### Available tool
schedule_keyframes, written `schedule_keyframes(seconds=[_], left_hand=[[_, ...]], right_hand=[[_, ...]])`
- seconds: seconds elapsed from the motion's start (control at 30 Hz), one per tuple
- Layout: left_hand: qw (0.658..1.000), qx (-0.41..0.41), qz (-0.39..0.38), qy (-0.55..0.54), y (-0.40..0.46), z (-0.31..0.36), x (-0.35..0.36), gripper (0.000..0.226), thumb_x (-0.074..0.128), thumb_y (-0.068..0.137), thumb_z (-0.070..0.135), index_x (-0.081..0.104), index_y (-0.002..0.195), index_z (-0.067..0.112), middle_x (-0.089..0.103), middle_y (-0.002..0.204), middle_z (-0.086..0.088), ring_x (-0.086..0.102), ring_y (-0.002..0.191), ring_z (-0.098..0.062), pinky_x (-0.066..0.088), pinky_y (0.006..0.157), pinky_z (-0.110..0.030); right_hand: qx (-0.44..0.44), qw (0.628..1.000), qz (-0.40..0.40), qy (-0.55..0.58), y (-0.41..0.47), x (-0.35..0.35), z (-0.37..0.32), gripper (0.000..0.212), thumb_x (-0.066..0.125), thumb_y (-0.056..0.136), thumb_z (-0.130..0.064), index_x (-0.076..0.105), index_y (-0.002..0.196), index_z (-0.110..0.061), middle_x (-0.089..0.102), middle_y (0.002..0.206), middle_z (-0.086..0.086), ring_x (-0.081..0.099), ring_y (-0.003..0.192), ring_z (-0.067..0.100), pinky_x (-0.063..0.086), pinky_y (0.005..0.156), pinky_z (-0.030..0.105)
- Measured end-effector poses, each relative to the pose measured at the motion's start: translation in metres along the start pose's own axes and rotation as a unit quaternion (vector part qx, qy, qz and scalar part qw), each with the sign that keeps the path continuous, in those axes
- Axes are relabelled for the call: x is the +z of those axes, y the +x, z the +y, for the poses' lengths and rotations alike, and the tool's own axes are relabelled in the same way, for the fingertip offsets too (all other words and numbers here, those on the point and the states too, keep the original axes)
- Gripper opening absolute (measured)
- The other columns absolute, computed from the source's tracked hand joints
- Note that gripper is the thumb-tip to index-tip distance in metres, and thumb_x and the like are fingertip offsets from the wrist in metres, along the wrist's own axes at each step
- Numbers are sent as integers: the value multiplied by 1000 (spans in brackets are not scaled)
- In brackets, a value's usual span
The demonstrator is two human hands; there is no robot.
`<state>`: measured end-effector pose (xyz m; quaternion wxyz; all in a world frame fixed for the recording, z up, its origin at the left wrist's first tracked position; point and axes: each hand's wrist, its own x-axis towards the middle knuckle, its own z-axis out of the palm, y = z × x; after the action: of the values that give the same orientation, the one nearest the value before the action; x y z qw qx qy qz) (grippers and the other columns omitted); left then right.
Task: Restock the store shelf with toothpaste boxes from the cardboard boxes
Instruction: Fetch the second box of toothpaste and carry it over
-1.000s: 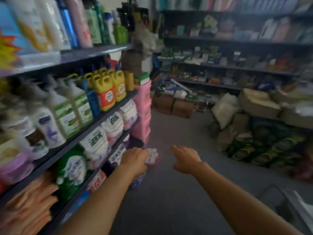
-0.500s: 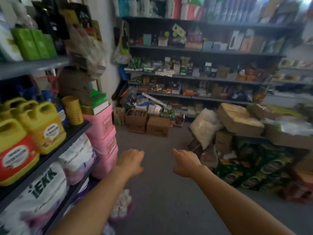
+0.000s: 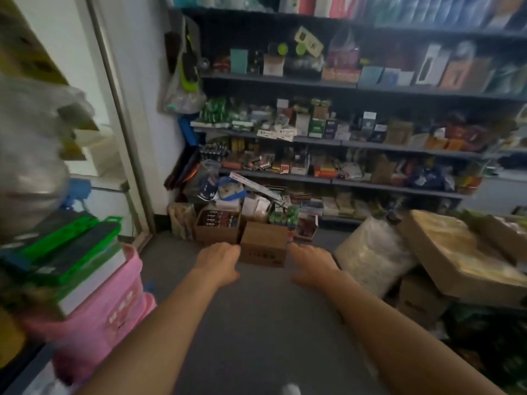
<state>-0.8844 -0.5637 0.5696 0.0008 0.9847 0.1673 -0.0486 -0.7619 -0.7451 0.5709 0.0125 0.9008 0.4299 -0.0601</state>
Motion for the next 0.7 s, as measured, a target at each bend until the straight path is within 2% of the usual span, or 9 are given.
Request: schedule_keyframes(seconds=[0.13, 0.3, 0.43, 0.53, 0.7], left_hand=[[1000, -20, -5, -8, 149, -48, 11, 34, 60, 85, 36, 54, 114, 18, 57, 120, -7, 57, 110, -27, 47, 81, -38], [996, -68, -9, -65, 320, -116, 0, 33, 61, 82, 39, 58, 110, 21, 62, 115, -3, 60, 107, -25, 49, 82, -35], [993, -93, -35, -61, 428, -181, -8, 32, 61, 81, 37, 57, 108, 21, 62, 115, -4, 60, 106, -25, 52, 83, -36], [991, -113, -46, -61, 502, -231, 1, 31, 60, 83, 39, 56, 107, 21, 62, 114, -3, 60, 105, -25, 49, 80, -35], [985, -126, -54, -106, 642, -316, 36, 37, 62, 82, 37, 56, 114, 21, 63, 114, -3, 59, 107, -25, 50, 86, -39]], right_hand=[[-16, 1000, -6, 9, 165, 3, 30, 47, 63, 83, -34, 44, 123, -18, 56, 122, 7, 57, 109, 29, 50, 85, 40], [-37, 999, -35, 12, 369, -18, 67, 47, 60, 84, -38, 44, 124, -19, 57, 123, 8, 57, 109, 30, 49, 86, 41], [-63, 996, -63, -4, 504, -32, 82, 49, 59, 83, -32, 44, 127, -21, 57, 124, 7, 57, 109, 29, 50, 85, 40], [-68, 995, -70, 17, 592, -19, 85, 45, 57, 83, -31, 44, 124, -22, 59, 120, 6, 58, 105, 28, 51, 86, 42], [-30, 992, -104, 66, 732, 25, 90, 54, 55, 87, -28, 36, 136, -22, 52, 131, 8, 53, 115, 30, 48, 92, 42]])
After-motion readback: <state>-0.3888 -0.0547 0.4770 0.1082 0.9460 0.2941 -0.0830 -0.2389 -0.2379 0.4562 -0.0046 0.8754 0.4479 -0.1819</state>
